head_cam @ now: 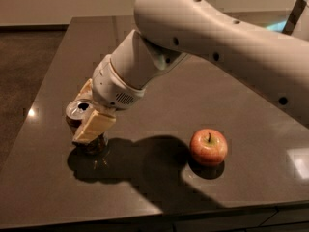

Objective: Move orange can near apple

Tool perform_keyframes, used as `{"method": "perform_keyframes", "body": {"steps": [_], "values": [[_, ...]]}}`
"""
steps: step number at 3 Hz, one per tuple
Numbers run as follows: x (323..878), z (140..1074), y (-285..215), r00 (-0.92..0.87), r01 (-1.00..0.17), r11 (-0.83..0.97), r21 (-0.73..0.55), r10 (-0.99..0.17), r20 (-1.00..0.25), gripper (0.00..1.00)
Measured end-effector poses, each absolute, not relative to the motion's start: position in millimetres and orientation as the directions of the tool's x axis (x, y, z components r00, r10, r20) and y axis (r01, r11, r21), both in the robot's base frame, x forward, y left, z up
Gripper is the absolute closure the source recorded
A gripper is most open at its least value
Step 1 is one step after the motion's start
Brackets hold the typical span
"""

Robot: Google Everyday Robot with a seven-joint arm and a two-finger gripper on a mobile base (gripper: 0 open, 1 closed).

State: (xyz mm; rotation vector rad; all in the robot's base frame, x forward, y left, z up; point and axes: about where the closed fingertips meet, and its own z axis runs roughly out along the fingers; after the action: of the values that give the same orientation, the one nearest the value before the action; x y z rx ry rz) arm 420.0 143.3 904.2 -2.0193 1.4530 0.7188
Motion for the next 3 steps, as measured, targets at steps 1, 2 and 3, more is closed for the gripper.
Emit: {"method": "perform_keyframes", "body": {"steps": [1,2,3], "values": [[436.7,916.9,126.2,0.253,-0.965,-0.223,-0.137,-0.66,-0.708,0.87],[448.8,929.6,97.3,0.222,-0.975,-0.166,-0.149,-0.66,-0.718,1.0],[453.9,935.5,63.0,0.181,-0.983,-0.11,-0.144,-0.667,-0.723,1.0]]}}
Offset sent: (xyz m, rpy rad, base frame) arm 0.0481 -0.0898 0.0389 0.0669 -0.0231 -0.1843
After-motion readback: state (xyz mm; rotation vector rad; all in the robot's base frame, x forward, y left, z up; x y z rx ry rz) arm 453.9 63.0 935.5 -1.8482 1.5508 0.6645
